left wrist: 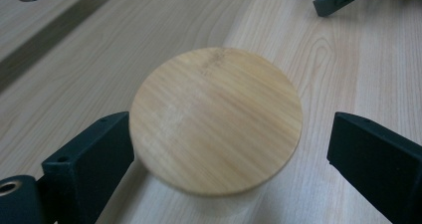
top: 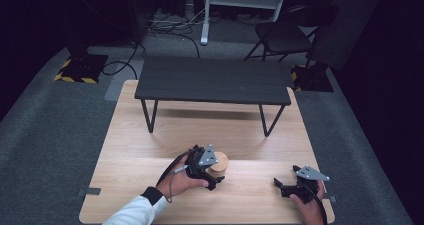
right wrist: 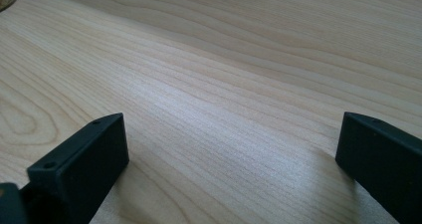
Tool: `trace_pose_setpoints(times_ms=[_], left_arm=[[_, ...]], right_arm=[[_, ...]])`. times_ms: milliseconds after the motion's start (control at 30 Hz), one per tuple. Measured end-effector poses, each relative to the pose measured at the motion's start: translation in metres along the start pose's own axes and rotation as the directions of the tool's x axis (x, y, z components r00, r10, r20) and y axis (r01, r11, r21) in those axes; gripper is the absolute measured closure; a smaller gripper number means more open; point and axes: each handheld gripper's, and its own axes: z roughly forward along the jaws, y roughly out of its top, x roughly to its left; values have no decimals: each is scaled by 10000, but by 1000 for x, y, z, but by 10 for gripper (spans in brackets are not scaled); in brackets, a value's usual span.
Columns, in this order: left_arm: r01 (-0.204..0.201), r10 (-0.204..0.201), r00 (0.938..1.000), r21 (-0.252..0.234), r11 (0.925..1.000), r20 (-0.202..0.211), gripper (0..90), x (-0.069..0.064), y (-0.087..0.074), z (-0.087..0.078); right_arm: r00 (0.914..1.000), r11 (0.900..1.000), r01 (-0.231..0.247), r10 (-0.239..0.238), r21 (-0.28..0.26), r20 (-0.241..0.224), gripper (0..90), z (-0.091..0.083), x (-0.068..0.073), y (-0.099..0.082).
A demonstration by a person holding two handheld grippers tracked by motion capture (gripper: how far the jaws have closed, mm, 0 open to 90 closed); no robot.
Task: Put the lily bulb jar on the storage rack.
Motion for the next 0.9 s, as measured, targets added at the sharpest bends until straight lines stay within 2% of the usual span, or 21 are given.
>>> trace_pose_setpoints(times_ms=[200, 333, 400, 500, 700, 900], left_arm=[[55, -55, 9999, 46, 10000, 116, 30, 2, 5, 11], [-319, 322, 9992, 125, 9994, -232, 75, -4, 7, 17], [-449, 448, 9983, -27, 9990, -386, 134, -6, 5, 19], [-415, 404, 9981, -226, 9989, -464, 210, -6, 3, 20], [-140, 115, 9991, -600, 9981, -414, 224, -6, -4, 23], [-30, 8, 9993, -569, 9984, -373, 228, -4, -3, 22]], right_arm=[[10000, 10000, 6, -6, 0, -4, 0, 0, 0, 0], [10000, 10000, 2, -2, -1, -11, 0, 0, 0, 0], [10000, 10000, 4, -4, -1, -11, 0, 0, 0, 0], [10000, 10000, 4, -4, -1, -13, 0, 0, 0, 0], [10000, 10000, 6, -6, 0, -15, 0, 0, 0, 0], [10000, 10000, 6, -6, -1, -15, 0, 0, 0, 0]])
